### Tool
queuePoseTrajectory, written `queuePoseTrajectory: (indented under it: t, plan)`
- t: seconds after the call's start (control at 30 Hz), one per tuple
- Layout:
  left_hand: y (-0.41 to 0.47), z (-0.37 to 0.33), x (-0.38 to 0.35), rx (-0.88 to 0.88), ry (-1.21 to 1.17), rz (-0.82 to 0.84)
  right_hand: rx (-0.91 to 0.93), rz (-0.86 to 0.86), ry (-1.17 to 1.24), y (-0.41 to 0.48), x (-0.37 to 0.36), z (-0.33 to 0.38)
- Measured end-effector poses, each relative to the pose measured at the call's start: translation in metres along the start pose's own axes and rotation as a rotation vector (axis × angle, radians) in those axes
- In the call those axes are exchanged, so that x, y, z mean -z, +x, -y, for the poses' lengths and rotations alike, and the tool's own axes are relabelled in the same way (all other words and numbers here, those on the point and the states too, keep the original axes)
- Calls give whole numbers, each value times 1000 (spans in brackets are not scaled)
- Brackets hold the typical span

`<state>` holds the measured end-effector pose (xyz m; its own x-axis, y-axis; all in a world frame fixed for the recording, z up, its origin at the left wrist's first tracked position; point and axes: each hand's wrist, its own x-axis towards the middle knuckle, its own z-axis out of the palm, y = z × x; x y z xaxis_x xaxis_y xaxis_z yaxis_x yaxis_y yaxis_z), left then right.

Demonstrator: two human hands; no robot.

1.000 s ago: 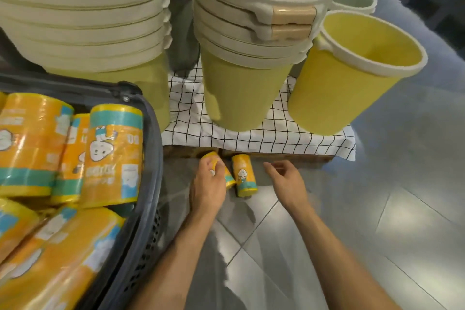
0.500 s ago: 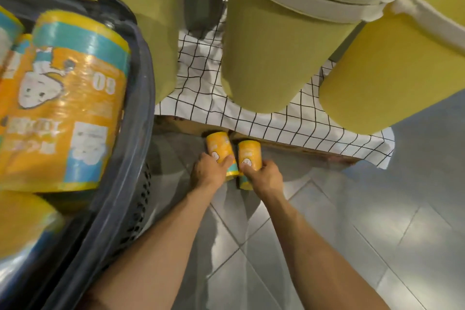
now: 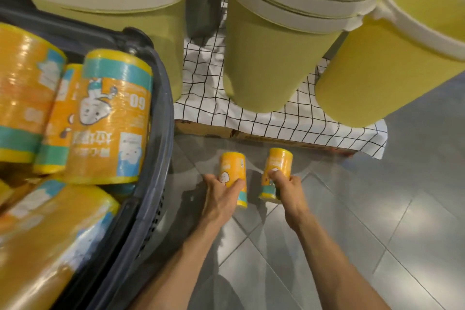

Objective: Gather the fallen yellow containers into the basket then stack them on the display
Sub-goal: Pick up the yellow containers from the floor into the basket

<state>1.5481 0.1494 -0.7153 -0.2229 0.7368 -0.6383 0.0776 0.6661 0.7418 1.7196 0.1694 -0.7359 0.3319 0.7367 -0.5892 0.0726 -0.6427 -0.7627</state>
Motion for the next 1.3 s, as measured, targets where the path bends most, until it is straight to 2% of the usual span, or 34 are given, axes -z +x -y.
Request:
queuePoseTrajectory:
  t: [0.1,0.23,0.37,0.53,0.67,0.77,0.93,1.0,1.13,1.3]
  plan:
    - [-31,-18,-3,-124,4,100,92,-23,50,-30,25,27]
    - [-75,-52,-4,-247,98,106,236,-91,203,-76,62,77]
    - [-132,-99,15,-351,152,139,388,-114,230,-139,80,138]
    - [-208,-173,77,-595,350,22,650,-169,283,-227,70,235]
    - [-245,-217,162,-670,452,-102,769,-14,366,-281,28,302]
    - [-260,-223,236,-643,557,-249,776,116,313,-306,-25,329]
    - [-253,-196,343,-453,669,-447,687,218,61,-326,-129,332]
    - [-249,-181,371,-388,716,-475,632,271,-40,-330,-167,328]
    - [-231,-160,416,-321,825,-487,576,408,-67,-327,-233,309]
    - [-214,-152,465,-247,795,-533,493,451,-156,-337,-297,306]
